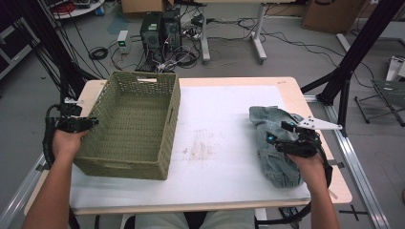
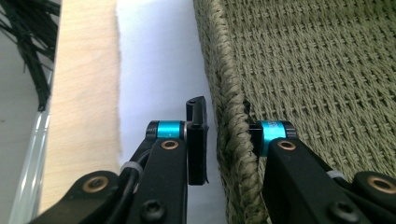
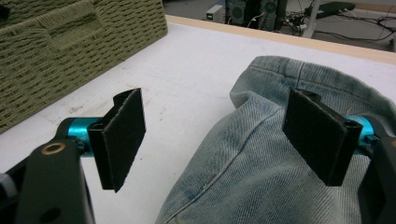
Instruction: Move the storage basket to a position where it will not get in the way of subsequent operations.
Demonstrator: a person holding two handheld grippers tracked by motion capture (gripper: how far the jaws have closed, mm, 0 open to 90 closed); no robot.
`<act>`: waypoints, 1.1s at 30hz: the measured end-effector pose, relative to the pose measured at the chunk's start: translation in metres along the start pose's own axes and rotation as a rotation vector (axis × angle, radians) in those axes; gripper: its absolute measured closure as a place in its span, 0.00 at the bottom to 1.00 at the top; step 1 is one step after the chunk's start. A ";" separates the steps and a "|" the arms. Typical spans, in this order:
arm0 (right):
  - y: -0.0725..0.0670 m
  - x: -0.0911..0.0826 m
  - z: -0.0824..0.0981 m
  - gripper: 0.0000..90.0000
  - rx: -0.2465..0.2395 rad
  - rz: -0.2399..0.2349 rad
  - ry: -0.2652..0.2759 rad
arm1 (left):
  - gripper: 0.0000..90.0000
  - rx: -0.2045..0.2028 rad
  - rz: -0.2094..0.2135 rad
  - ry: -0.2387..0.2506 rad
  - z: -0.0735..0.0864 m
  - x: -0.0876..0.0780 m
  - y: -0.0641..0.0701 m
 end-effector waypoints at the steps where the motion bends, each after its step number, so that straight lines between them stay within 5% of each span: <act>1: 0.000 0.000 0.000 0.24 0.001 0.000 0.000 | 0.85 -0.005 -0.004 0.001 0.001 -0.001 -0.004; 18: 0.000 0.001 0.001 0.24 0.000 0.000 -0.005 | 0.84 -0.071 -0.071 -0.001 0.005 -0.007 -0.044; 33: 0.001 0.003 0.000 0.24 0.002 -0.001 -0.002 | 0.80 -0.091 -0.110 -0.011 0.001 -0.006 -0.061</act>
Point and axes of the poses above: each handheld gripper's, and its own axes: x roughly forward along the jaws, z roughly out of its underside, y roughly to its right, the point moved 4 cm from there along x, roughly forward along the jaws, and after that the axes turned 7 degrees about -x, right-handed, at the moved point
